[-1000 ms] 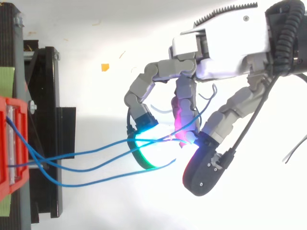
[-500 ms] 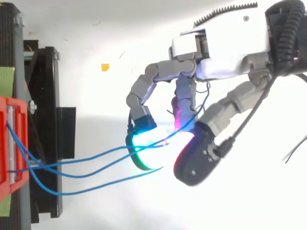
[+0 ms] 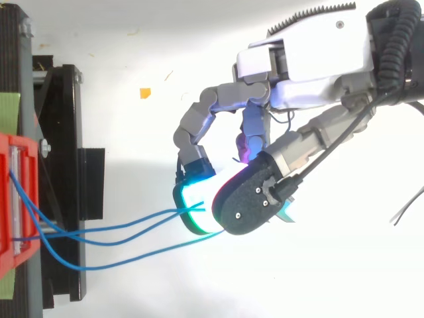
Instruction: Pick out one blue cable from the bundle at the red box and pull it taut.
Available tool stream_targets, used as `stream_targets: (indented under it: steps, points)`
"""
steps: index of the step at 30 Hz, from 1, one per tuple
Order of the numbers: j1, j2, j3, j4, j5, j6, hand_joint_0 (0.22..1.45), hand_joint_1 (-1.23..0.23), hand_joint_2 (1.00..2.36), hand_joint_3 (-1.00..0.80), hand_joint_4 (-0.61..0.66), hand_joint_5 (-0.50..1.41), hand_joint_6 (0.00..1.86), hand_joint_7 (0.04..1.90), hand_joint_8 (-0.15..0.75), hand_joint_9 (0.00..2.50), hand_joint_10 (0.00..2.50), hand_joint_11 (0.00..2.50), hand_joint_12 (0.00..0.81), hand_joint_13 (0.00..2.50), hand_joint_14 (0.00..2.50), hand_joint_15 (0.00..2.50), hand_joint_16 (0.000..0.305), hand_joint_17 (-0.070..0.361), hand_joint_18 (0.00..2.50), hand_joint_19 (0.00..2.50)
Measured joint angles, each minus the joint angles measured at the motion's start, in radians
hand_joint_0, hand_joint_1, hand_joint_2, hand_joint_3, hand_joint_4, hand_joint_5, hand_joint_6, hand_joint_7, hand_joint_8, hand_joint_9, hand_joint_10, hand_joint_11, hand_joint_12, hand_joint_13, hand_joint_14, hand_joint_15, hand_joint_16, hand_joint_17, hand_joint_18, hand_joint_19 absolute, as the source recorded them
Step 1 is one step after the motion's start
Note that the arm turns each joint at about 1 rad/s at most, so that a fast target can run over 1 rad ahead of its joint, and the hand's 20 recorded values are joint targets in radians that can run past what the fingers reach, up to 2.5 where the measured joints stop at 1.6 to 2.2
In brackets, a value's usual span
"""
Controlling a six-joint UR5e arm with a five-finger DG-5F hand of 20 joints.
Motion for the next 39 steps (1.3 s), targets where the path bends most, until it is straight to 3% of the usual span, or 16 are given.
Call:
stream_targets:
  steps: [11,19,22,28,35,37,39]
  points:
    - [0.000,0.000,0.000,0.001,0.001,0.000,0.61,-0.84,1.02,-0.22,0.08,-0.09,0.92,0.99,0.298,1.44,0.03,0.79,0.332,1.28,0.03,0.71,0.043,0.097,1.01,0.74]
    - [0.000,0.000,0.000,0.001,-0.001,0.000,0.70,-0.90,1.01,-0.43,-0.02,-0.09,0.92,1.05,0.288,1.43,0.03,0.80,0.318,1.27,0.03,0.71,0.042,0.094,1.01,0.71]
    - [-0.001,0.000,0.000,0.001,-0.001,0.000,0.69,-0.89,1.00,-0.50,-0.02,-0.09,0.92,1.05,0.284,1.43,0.03,0.80,0.318,1.27,0.03,0.71,0.041,0.093,1.01,0.71]
    - [-0.002,0.000,0.000,0.001,-0.001,-0.001,0.67,-0.88,1.00,-0.50,-0.03,-0.08,0.92,1.08,0.283,1.49,0.03,0.84,0.313,1.29,0.03,0.72,0.041,0.092,1.01,0.72]
    - [-0.002,0.000,0.000,0.002,-0.001,0.000,0.75,-0.94,1.00,-0.50,-0.11,-0.08,0.93,1.20,0.269,1.47,0.03,0.84,0.311,1.28,0.03,0.71,0.040,0.090,1.02,0.70]
    - [-0.002,0.000,0.000,0.003,-0.002,0.000,0.77,-0.97,1.00,-0.50,-0.13,-0.11,0.95,1.12,0.250,1.40,0.02,0.82,0.307,1.25,0.03,0.71,0.040,0.091,1.02,0.68]
    - [-0.003,0.000,0.000,0.003,-0.002,0.000,0.72,-0.97,1.00,-0.50,-0.06,-0.12,0.95,1.02,0.247,1.37,0.02,0.82,0.309,1.24,0.03,0.70,0.040,0.091,1.01,0.69]
